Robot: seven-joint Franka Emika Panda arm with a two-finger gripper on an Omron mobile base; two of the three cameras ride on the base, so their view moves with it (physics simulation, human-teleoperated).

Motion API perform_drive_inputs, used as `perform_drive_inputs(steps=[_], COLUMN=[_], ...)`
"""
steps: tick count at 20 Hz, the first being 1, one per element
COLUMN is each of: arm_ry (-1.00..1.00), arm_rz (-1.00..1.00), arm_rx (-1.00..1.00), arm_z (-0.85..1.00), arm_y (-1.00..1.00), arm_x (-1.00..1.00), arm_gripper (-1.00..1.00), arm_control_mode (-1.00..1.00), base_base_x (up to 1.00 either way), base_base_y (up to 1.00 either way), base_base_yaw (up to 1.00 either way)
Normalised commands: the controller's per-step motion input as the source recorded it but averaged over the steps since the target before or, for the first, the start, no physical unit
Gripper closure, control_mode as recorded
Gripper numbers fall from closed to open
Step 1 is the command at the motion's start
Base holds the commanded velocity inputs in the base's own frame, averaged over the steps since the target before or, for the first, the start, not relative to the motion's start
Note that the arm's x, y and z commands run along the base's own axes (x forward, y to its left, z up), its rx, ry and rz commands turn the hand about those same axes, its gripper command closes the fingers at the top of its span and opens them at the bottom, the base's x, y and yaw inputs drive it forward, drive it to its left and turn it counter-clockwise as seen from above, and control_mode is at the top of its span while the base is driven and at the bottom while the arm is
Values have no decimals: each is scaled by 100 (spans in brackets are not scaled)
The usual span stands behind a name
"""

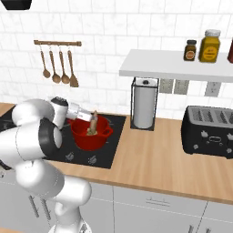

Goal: Put the onion and sweet potato in the pot. Retrieve the spatula and lightly stir the vegetables in the pot.

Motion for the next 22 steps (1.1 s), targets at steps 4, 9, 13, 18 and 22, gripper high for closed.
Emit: perform_drive_inputs(steps=[4,9,13,18,22], arm_ry=[1,0,0,0,0], arm_rz=[10,10,9,6,5], arm_rx=[-4,-1,0,0,0], arm_z=[-27,-27,-25,-3,-1], arm_y=[18,2,0,0,-1], arm_x=[32,9,0,2,1], arm_gripper=[100,100,100,100,100], arm_control_mode=[-100,-100,-100,-100,-100], base_base_x=[0,0,0,0,0], base_base_y=[0,0,0,0,0], base_base_yaw=[0,0,0,0,0])
